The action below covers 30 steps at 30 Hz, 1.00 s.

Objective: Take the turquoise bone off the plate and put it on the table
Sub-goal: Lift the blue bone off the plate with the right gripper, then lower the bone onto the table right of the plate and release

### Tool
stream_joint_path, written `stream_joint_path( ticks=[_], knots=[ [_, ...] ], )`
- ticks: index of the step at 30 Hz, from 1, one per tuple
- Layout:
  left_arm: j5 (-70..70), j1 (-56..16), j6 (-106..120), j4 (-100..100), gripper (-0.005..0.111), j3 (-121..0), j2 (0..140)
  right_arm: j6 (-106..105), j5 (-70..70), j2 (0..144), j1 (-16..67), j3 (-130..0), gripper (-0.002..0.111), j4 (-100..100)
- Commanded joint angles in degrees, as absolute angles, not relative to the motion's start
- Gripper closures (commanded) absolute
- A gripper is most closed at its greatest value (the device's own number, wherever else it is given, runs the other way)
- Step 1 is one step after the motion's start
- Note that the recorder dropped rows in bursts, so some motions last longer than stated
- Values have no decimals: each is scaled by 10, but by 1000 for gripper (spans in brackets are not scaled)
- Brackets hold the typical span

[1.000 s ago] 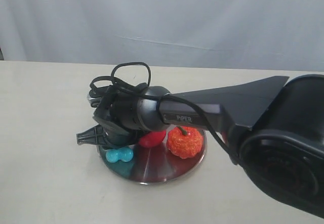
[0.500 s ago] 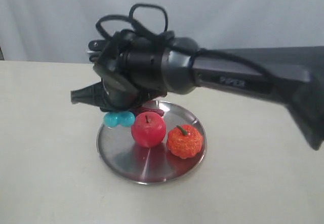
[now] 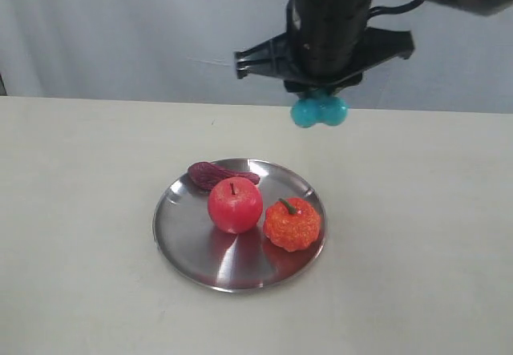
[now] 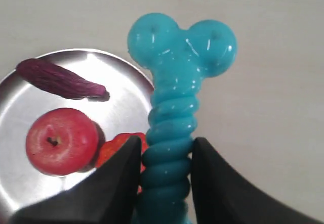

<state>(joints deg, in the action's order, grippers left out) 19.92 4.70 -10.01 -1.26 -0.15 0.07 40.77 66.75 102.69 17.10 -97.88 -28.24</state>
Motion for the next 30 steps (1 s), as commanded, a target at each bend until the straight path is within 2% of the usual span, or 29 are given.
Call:
stream_joint_path(
  ticks=[1, 4, 9, 12, 30],
  knots=[
    [196, 48, -101, -13, 107, 0, 0, 372, 658, 967, 126, -912, 109, -289],
    [196, 48, -101, -13, 107, 0, 0, 372, 594, 935, 99, -816, 109, -285],
    [196, 48, -101, -13, 107, 0, 0, 413, 370, 922, 32, -609, 109, -271],
    [196, 48, -101, -13, 107, 0, 0, 424, 260, 925, -9, -542, 109, -271],
    [196, 48, -101, -13, 107, 0, 0, 426, 135, 1076, -27, -526, 109, -275]
  ],
)
